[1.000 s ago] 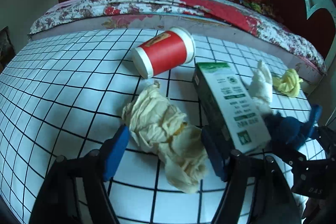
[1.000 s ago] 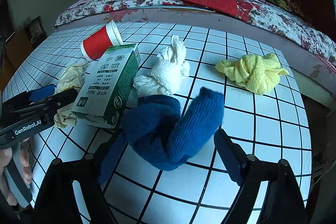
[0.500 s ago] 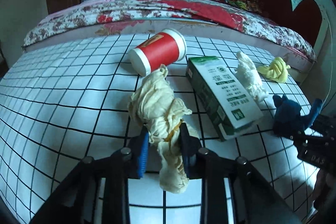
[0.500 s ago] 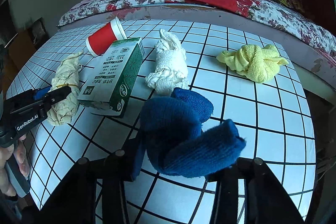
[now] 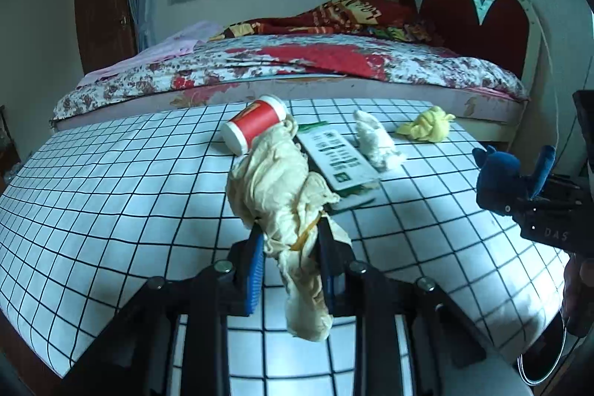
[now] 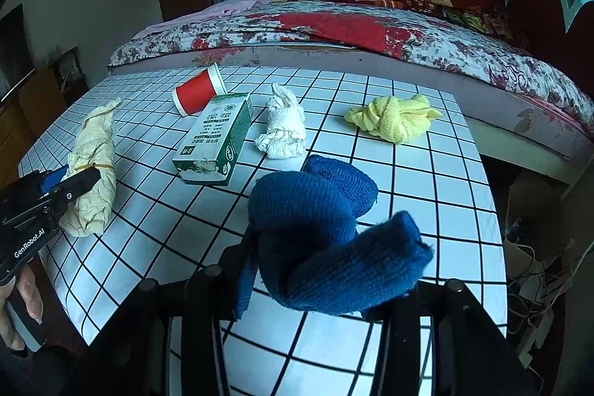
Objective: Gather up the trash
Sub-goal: 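Carry the beige tissue and blue sock with both tools over the black bin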
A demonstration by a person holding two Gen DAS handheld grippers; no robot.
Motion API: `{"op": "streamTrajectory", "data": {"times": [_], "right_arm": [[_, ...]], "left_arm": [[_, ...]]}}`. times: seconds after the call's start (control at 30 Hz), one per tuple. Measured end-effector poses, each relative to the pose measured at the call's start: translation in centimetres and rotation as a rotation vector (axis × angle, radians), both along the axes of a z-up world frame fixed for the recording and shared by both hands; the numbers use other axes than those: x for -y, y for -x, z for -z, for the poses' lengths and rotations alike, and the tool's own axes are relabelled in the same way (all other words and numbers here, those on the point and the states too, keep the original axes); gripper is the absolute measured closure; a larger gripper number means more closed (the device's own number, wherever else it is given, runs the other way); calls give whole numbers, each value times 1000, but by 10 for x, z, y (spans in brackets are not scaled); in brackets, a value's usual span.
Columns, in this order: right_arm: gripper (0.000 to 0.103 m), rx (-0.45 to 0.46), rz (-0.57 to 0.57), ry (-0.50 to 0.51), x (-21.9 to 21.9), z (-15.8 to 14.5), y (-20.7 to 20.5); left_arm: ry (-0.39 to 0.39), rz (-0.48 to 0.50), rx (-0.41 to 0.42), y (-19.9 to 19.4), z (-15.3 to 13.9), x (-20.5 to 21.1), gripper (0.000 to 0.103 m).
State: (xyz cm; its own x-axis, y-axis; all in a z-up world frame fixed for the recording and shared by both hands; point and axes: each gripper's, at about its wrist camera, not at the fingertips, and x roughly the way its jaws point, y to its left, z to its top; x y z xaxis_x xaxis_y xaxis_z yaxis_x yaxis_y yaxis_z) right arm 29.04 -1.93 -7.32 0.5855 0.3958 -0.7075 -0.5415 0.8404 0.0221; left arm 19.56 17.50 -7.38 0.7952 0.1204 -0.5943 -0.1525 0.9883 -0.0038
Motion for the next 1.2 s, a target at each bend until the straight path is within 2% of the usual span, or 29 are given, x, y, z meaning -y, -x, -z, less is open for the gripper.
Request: {"op": "streamTrajectory", "data": {"times": [0.63,0.93,1.2], "right_arm": [[58,98,80,-31,90,-20,82],[58,188,133,-38,135,-31,118],[58,191,198,-50,178,-26,134]], "left_arm": [[-24,147,60,51,-21,85,76],[-28,224,99,69,-33,131,76],[-33,300,98,75,-32,174,76]]}}
